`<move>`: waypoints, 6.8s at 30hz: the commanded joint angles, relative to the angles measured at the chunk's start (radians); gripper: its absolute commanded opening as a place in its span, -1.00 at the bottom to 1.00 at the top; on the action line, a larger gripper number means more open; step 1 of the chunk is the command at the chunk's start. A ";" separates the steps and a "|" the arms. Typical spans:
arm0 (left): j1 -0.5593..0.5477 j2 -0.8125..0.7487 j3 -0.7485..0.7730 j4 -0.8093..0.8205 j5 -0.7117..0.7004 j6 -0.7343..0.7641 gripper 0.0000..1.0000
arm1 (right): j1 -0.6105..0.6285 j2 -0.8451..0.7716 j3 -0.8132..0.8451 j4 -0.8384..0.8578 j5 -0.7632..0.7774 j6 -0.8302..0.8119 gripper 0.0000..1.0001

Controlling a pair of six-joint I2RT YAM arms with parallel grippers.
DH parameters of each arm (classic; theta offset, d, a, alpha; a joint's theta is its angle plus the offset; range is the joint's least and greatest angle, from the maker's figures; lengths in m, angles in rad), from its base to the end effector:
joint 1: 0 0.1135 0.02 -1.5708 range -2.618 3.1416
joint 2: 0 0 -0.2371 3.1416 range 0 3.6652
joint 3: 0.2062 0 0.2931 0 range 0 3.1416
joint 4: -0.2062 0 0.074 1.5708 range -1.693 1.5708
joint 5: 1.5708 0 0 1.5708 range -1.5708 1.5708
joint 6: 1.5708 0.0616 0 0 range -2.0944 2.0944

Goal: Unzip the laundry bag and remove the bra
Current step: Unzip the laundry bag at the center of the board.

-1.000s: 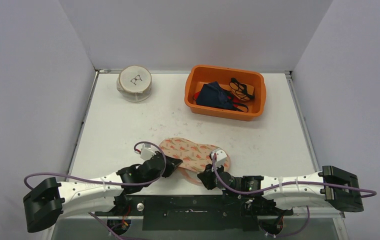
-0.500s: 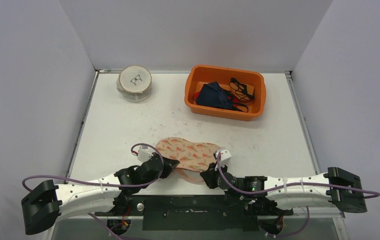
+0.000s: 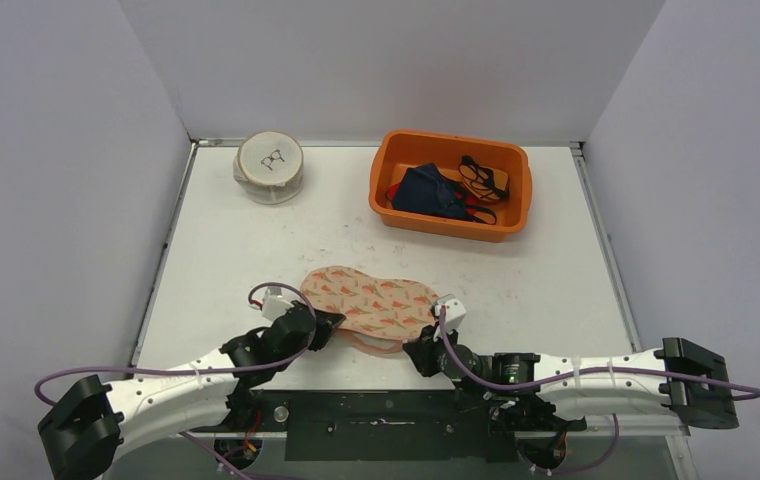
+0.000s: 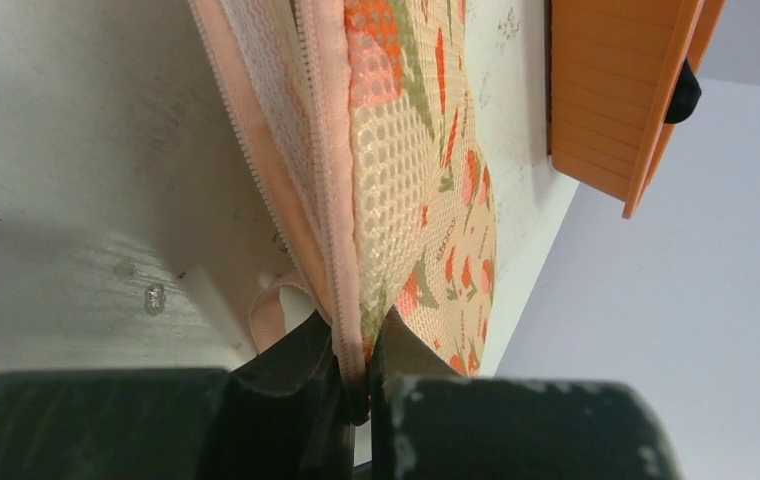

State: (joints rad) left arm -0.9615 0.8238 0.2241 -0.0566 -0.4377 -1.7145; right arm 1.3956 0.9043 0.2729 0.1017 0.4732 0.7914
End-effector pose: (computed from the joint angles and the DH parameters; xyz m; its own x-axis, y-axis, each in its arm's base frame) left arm 0.1544 -0.1757 0.0959 -0.4949 -0.8572 -0.1425 -0.4244 0.3816 -0.8211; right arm 0.0715 0.2428 0.1139 -0.6366 0.0362 -0.7703 -0.5052 0.7352 0.4520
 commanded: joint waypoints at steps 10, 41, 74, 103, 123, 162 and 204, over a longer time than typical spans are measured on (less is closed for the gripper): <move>0.174 0.119 0.151 0.087 0.330 0.367 0.28 | 0.000 0.034 0.000 0.086 -0.009 -0.026 -0.90; -0.103 0.034 0.136 0.020 0.162 0.170 0.22 | -0.005 0.327 0.160 0.342 -0.190 -0.165 -0.89; 0.052 -0.057 0.014 0.110 0.242 0.287 -1.00 | 0.016 0.038 0.078 -0.044 0.025 -0.034 -0.90; 0.177 -0.183 0.118 -0.267 0.388 0.461 0.83 | 0.030 0.128 0.122 0.079 -0.077 -0.098 -0.89; -0.141 0.004 0.070 0.094 0.137 0.170 0.31 | 0.031 0.313 0.202 0.217 -0.171 -0.162 -0.90; 0.111 0.007 -0.014 0.197 0.352 0.311 -1.00 | 0.035 -0.008 0.013 -0.048 0.008 0.002 -0.89; -0.122 -0.050 0.052 0.079 0.300 0.251 0.69 | 0.051 0.274 0.192 0.206 -0.136 -0.156 -0.90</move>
State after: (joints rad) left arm -1.0641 0.7448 0.2897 -0.1062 -0.0818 -1.3865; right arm 1.4410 1.1694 0.4133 0.2264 0.3489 0.6621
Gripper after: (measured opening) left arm 0.868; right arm 0.062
